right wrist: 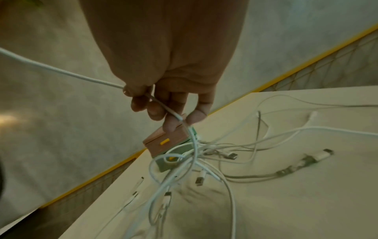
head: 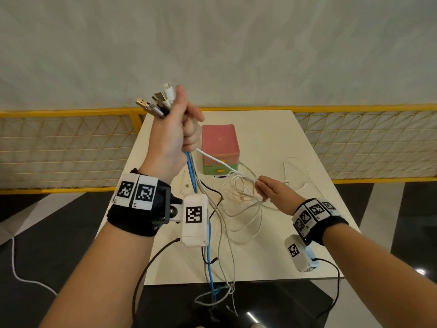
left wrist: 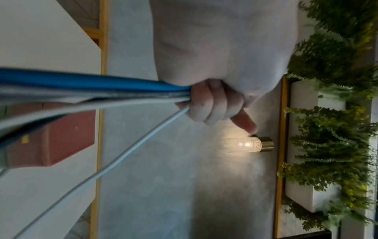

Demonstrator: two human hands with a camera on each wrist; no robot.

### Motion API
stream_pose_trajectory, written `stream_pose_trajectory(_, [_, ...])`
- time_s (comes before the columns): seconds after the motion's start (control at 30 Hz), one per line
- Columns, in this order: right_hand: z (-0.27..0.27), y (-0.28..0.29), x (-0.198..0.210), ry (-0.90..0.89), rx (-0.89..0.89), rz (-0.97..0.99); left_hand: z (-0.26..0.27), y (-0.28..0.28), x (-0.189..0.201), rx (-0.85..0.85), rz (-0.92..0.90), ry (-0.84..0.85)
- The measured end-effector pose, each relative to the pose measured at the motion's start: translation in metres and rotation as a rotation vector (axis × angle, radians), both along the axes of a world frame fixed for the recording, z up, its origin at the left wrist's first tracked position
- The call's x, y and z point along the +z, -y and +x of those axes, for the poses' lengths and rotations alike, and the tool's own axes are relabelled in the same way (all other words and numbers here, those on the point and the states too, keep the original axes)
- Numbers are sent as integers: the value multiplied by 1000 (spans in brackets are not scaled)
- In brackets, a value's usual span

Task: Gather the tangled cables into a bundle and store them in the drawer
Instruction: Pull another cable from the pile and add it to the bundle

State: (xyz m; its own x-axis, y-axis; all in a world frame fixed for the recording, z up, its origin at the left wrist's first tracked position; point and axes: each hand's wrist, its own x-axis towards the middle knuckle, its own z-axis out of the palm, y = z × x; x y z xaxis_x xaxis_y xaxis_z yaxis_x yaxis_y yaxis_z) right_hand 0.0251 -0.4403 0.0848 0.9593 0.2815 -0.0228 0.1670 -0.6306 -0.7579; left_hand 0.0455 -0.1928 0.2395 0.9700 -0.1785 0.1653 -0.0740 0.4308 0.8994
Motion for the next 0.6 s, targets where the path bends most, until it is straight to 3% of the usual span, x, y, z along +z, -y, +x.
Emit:
stream_pose_trajectory(0.07, [5,7,5,-42,-82,14,0,-4,0,-16,140,12])
stream_pose_trajectory(0.17, [11,5,28,29,-149,76,-9,3,0,-49,563,119])
stream_pose_trajectory(0.23, [11,-7,53,146,-90,45,-16,16,-3,-107,822,147])
stream_pose_trajectory(0.3, [9,-21,77,265,-18,38,-17,31,-13,-172,967,92])
stream_pose_trajectory(0.43, [14,-32,105,440,23,33,-16,43,-27,-193,975,21])
stream_pose_trajectory(0.6, [23,-16,86,229,38,123,-2,25,-18,221,669,41])
